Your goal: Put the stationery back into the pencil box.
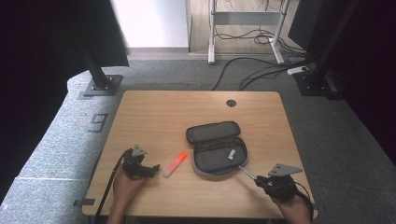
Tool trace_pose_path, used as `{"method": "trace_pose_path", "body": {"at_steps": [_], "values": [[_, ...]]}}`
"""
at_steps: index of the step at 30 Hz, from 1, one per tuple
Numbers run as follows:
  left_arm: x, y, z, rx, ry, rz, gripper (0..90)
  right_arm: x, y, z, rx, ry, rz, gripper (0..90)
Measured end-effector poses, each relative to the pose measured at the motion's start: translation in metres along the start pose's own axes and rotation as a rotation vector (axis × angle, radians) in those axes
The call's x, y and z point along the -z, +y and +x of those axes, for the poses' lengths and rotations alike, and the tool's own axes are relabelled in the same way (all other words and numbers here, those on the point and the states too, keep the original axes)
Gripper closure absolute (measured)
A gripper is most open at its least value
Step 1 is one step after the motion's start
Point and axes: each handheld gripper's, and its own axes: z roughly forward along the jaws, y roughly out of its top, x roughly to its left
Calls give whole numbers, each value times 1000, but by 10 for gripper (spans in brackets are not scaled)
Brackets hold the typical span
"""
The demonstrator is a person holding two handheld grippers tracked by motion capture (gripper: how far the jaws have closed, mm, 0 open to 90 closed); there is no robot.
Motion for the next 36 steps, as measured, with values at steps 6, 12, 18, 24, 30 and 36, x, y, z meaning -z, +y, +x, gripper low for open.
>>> {"method": "trace_pose_path", "body": {"at_steps": [6,12,18,24,30,36], "values": [[0,0,0,0,0,0,0,2,18,-4,32,-7,-17,784],[0,0,0,0,0,0,0,-1,39,-8,65,7,-25,784],[0,0,0,0,0,0,0,-9,59,-11,93,21,-26,784],[0,0,0,0,-1,0,0,-20,78,-11,124,28,-28,784],[0,0,0,0,-1,0,0,-32,93,-9,154,39,-26,784],[0,0,0,1,0,-1,0,-46,105,-7,174,43,-25,783]]}}
